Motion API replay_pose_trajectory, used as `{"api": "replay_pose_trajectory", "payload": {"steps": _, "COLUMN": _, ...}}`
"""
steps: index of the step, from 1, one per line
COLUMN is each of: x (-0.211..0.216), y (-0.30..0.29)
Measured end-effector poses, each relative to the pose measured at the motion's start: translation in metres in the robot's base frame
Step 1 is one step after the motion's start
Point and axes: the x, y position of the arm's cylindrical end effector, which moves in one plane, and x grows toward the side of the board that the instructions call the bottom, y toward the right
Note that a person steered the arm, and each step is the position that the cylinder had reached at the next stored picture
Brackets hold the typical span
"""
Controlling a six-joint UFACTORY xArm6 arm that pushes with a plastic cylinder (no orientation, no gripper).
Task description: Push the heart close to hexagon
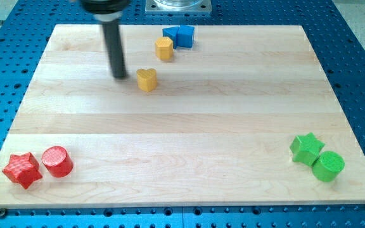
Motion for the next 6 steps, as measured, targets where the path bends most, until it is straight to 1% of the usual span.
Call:
{"api": "replay_pose_trajectory", "payload": {"steps": 1, "x": 0.059, "y": 0.001}}
{"api": "replay_pose_trajectory", "payload": {"steps": 2, "x": 0.058, "y": 0.047}}
{"api": "replay_pose_trajectory", "payload": {"steps": 3, "x": 0.028, "y": 0.131}}
{"api": "replay_pose_trajectory", "payload": {"steps": 4, "x": -0.024, "y": 0.135}}
{"api": "replay_pose_trajectory", "payload": {"steps": 5, "x": 0.011, "y": 0.080}}
{"api": "replay_pose_trajectory", "payload": {"steps": 6, "x": -0.008, "y": 0.075}}
